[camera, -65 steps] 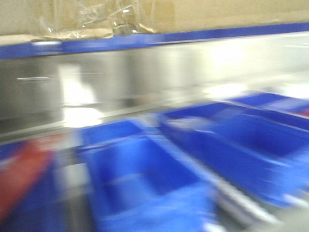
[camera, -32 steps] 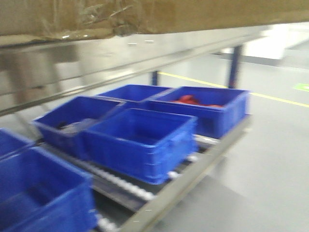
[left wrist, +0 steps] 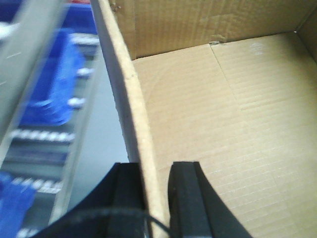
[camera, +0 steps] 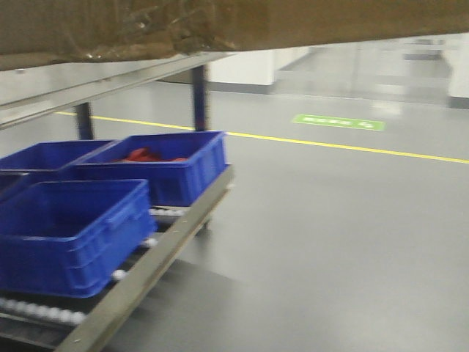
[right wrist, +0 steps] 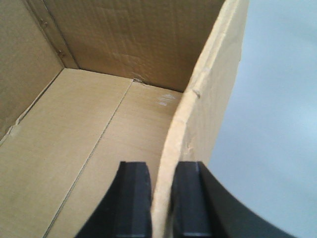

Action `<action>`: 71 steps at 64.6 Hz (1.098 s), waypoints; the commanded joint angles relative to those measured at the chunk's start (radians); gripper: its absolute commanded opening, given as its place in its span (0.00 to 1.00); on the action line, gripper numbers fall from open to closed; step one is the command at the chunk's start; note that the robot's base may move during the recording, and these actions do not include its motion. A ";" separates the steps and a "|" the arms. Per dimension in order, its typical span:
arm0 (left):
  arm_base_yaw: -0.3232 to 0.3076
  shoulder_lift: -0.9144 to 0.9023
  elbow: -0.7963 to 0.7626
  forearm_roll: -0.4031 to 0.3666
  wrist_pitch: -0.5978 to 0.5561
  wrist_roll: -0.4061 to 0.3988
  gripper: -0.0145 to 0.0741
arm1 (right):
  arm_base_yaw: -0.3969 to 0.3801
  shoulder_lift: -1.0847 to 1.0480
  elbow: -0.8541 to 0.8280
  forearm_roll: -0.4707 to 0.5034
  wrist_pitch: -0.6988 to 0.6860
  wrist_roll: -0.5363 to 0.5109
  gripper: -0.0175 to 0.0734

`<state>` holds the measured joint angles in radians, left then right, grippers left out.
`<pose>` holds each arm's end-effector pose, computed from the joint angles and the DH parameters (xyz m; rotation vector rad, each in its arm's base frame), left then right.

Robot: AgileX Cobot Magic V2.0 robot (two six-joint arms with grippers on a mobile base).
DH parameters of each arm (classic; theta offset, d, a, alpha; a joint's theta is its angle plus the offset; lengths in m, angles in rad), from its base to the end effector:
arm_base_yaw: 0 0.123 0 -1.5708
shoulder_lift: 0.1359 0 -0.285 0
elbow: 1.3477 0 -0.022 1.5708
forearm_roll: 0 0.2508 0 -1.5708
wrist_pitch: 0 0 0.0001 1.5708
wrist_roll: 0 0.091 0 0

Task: Grab carton from right shelf to conveyor
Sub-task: 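Hold the carton with both grippers while driving toward the red conveyor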

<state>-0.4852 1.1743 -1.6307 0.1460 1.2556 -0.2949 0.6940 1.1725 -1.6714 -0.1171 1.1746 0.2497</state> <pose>0.1812 -0.0813 0.4882 0.1960 2.2734 -0.2286 0.1586 0.1192 0.5052 -0.4670 2.1301 0.4016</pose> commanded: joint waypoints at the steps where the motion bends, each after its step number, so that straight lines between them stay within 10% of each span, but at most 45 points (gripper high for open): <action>1: -0.016 -0.004 -0.009 -0.071 -0.050 0.003 0.15 | 0.006 -0.006 -0.004 0.059 -0.086 -0.022 0.12; 71: -0.016 -0.004 -0.009 -0.067 -0.050 0.003 0.15 | 0.006 -0.006 -0.004 0.059 -0.088 -0.022 0.12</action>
<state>-0.4877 1.1743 -1.6307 0.1460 1.2573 -0.2949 0.6940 1.1725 -1.6714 -0.1171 1.1746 0.2497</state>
